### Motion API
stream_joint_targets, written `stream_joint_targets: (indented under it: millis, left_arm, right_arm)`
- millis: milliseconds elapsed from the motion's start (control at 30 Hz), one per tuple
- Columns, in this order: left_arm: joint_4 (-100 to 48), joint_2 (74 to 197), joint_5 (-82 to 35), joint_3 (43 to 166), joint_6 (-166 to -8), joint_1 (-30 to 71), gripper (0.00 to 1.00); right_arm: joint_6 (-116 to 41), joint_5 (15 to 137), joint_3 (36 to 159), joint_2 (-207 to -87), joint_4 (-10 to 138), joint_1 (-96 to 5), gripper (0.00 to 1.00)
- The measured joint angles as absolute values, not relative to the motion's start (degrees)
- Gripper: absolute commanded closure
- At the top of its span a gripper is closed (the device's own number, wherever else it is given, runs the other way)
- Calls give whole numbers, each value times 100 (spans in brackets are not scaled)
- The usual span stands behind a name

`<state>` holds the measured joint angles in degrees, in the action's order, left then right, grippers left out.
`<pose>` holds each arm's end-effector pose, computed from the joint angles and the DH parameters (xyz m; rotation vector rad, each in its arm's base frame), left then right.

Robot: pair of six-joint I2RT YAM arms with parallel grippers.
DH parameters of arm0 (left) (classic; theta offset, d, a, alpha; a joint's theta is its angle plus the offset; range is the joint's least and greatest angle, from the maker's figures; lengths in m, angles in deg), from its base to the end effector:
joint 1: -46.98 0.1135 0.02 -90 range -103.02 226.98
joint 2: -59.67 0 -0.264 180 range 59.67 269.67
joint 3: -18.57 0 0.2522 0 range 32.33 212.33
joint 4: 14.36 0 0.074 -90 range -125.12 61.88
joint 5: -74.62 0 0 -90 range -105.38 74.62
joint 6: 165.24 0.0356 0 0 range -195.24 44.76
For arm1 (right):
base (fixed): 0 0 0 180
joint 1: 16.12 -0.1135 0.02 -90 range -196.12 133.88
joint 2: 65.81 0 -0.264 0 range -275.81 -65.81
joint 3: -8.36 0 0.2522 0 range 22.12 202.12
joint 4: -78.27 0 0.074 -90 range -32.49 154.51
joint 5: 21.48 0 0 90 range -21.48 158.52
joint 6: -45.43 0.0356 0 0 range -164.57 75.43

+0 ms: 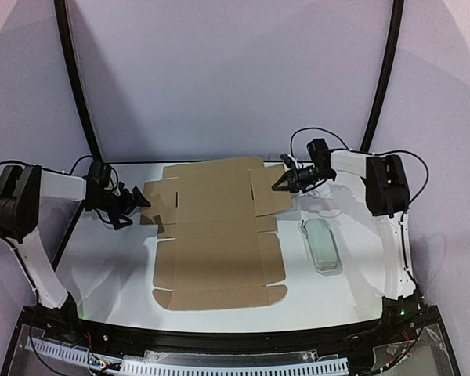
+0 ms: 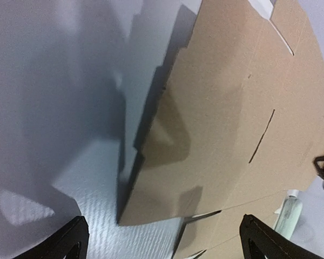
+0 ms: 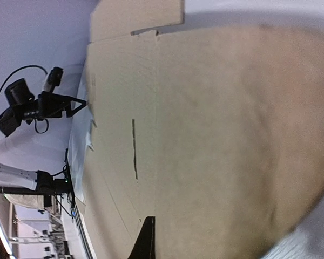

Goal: Fold the paper box

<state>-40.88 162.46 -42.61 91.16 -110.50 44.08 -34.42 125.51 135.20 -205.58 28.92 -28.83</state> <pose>0.3531 -0.0342 0.1558 -0.5475 2.5672 -0.8551 0.4917 0.1415 0.1449 -0.3908 2.4930 1.4531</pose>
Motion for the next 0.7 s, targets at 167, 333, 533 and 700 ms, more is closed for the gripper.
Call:
stream_joint_targets:
  millis: [167, 333, 533, 700]
  left_arm:
    - [-4383, 15448, -3863, 9105, -10650, 4413, 0]
    - [-4250, 14219, -3775, 8790, -10176, 4413, 0]
    - [-3860, 12847, -4020, 8019, -9455, 4413, 0]
    - [-3668, 12556, -4438, 7805, -8902, 4413, 0]
  right_arm:
    - [-3774, 12680, 12884, -19485, 3399, -2883, 100]
    - [-4006, 13023, 12086, -18420, 4148, -2883, 100]
    - [-4550, 13863, 11002, -17450, 4999, -2883, 100]
    - [-5556, 14427, 10788, -17096, 4605, -2883, 100]
